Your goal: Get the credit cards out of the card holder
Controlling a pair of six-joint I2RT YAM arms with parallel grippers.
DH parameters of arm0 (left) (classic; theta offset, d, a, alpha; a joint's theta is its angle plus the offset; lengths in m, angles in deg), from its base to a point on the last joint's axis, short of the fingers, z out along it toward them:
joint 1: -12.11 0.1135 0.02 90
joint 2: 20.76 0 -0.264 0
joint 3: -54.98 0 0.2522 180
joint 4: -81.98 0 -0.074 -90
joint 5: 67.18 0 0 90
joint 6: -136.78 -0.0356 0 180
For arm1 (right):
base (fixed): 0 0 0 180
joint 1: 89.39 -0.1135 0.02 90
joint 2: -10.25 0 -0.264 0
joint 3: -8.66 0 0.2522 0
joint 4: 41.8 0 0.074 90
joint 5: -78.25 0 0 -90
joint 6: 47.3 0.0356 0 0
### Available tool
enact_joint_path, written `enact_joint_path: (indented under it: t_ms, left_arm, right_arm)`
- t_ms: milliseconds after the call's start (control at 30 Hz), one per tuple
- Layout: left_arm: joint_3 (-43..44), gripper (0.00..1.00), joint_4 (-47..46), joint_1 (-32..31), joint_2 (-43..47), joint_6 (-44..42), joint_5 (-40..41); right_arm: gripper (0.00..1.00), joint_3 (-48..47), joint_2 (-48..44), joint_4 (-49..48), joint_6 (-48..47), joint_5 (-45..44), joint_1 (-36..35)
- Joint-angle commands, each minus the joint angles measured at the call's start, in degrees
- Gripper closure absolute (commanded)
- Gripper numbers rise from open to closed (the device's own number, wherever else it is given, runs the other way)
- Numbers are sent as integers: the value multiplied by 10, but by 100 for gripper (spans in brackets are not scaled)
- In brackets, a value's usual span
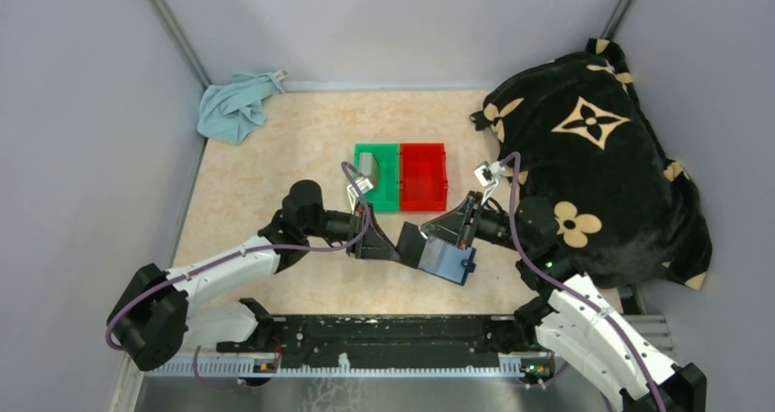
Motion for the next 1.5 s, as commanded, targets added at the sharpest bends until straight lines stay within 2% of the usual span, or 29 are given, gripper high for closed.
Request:
enact_joint_path:
  t_ms: [0, 167, 300, 467, 700, 733, 800, 867, 933, 967, 1100, 1200, 1467]
  left_arm:
    - [-9, 76, 7, 1, 8, -12, -5]
    - [-12, 78, 7, 1, 10, -13, -5]
    - [-11, 83, 7, 1, 8, -13, -7]
    - [-12, 100, 5, 1, 4, -13, -8]
    - [-12, 100, 3, 1, 5, -12, 22]
    - [-12, 100, 3, 1, 6, -12, 28]
    - [-11, 100, 6, 2, 7, -13, 41]
    - [-3, 100, 19, 4, 6, -15, 54]
    - [9, 100, 52, 8, 3, -25, 73]
    - [16, 100, 74, 9, 2, -30, 96]
    - [43, 100, 156, 27, -17, -46, 130]
    - [77, 100, 214, 34, -31, -70, 153]
    - [232, 100, 449, 55, -79, -141, 327]
  right_arm:
    - [100, -21, 0, -15, -16, -10, 6]
    - [100, -20, 1, -17, -15, -7, 6]
    - [100, -19, 1, -19, -13, -8, 6]
    - [100, -16, 0, -25, -9, -4, 6]
    - [100, -12, -1, -28, -10, 2, 6]
    - [97, -13, -2, -24, -10, -1, 6]
    - [75, -14, -10, -16, -12, -14, 6]
    - [59, -19, -17, 4, -21, -36, 6]
    - [51, -30, -25, 36, -40, -65, 7]
    - [50, -40, -28, 64, -55, -99, 8]
    - [50, -80, -61, 162, -101, -232, 16]
    - [51, -96, -68, 209, -117, -290, 19]
    - [57, -50, -62, 204, -94, -277, 19]
